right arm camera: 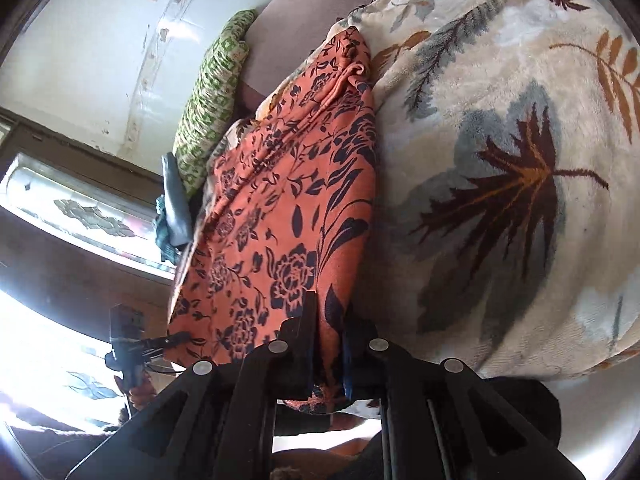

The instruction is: Fold small clothes

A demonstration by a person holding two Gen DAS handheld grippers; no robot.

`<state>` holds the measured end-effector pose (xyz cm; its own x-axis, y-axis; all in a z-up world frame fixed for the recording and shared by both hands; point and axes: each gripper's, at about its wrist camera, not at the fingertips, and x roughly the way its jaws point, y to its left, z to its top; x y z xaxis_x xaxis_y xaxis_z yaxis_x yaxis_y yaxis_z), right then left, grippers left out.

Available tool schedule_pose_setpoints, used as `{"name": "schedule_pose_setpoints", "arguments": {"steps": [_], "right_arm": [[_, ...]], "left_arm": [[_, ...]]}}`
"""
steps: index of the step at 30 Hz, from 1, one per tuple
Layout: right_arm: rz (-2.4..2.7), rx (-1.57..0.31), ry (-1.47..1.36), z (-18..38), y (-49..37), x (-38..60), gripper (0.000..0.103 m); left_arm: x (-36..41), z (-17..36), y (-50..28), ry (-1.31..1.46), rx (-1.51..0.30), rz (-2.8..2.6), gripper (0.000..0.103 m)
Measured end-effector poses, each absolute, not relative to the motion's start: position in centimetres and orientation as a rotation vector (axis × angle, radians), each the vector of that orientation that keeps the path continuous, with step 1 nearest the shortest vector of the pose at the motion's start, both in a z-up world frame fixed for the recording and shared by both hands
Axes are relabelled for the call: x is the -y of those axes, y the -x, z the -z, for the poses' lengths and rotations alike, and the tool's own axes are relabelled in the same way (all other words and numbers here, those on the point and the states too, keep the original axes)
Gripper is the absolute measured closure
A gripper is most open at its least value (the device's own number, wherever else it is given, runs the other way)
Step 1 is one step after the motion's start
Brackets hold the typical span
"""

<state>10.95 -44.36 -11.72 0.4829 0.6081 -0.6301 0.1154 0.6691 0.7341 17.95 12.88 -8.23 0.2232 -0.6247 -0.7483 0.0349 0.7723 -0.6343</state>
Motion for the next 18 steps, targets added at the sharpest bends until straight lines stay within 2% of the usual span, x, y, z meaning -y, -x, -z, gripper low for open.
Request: {"name": "schedule_pose_setpoints", "arguments": {"steps": [4, 9, 11, 13, 14, 16, 18], "right_arm": [[-0.362, -1.031, -0.866, 11.6, -11.5, 44.6, 0.094], [-0.296, -1.114, -0.789, 13.0, -12.0, 44.8, 0.091], [-0.282, -1.151, -0.741, 13.4, -12.0, 44.7, 0.089], [-0.269, -1.169, -0.7, 13.7, -11.9, 44.5, 0.089], [-0.266, -1.172, -0.69, 13.8, -11.9, 44.4, 0.087], [-0.256, -1.19, -0.664, 14.2, -12.2, 44.0, 0.08], [-0.253, -1.197, -0.653, 14.7, -12.4, 43.6, 0.08]], "left_arm": [[-13.1, 6.9, -18.2, 0.575, -1.217, 0.505, 0.093], [-11.9, 9.5, -18.5, 0.485, -1.327, 0.46, 0.092], [-11.3, 10.6, -18.7, 0.45, -1.38, 0.437, 0.088], [-11.0, 11.4, -18.9, 0.431, -1.412, 0.417, 0.072], [-10.8, 11.6, -19.0, 0.421, -1.417, 0.41, 0.069], [-10.5, 11.7, -19.1, 0.42, -1.41, 0.412, 0.068], [-10.4, 11.7, -19.3, 0.437, -1.398, 0.42, 0.07]]}}
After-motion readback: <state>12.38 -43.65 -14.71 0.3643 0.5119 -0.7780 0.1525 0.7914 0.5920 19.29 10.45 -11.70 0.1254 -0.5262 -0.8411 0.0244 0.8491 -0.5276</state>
